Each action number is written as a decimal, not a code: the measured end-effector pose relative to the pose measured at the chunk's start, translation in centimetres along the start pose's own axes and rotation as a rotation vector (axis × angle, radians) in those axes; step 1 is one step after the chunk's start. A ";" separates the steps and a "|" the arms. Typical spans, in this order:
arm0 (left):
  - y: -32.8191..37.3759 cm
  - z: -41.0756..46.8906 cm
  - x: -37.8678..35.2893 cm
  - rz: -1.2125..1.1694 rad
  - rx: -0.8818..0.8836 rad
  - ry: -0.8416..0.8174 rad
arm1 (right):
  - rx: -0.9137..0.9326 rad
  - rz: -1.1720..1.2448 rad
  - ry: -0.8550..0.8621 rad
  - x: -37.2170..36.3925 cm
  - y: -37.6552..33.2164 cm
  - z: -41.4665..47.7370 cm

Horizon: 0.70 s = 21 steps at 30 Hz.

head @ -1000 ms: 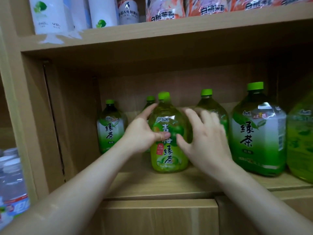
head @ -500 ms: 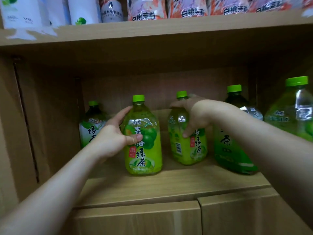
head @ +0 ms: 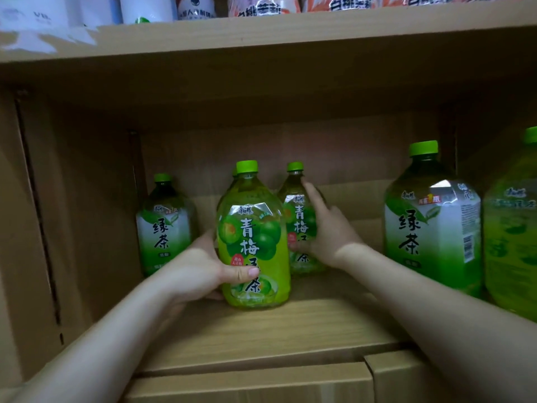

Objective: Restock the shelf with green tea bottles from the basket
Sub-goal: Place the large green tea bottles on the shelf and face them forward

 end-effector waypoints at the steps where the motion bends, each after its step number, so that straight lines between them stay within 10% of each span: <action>1: 0.0 0.2 0.0 0.014 0.002 -0.017 | -0.002 0.010 0.031 -0.3 -0.1 0.3; 16: 1.9 2.7 -2.5 0.243 -0.188 0.203 | -0.041 0.705 0.029 1.1 1.5 -0.3; 21: 3.0 3.2 -4.7 0.307 -0.213 0.186 | 0.113 0.403 -0.089 3.9 -4.4 -1.6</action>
Point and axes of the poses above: each hand's wrist, its own z-axis towards the middle knuckle, its own x-axis out of the back of the hand, y = z × x, the point moved 8 cm from there along z, towards the middle knuckle, and after that the axes turned 7 degrees about x, right-handed, at the moved point
